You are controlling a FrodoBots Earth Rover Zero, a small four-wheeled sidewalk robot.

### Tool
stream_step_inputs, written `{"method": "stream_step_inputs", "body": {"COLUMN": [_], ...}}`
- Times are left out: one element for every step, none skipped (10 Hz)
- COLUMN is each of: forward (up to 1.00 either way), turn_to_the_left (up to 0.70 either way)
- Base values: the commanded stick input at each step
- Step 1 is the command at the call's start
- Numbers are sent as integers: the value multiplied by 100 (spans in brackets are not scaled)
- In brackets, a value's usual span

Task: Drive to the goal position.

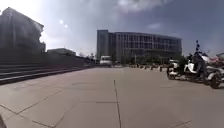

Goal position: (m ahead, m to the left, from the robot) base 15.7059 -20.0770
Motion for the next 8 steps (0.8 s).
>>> {"method": "stream_step_inputs", "body": {"forward": [100,100,100,100,100,100,100,100], "turn_to_the_left": [-27,-27,-27,-27,-27,-27,0,0]}}
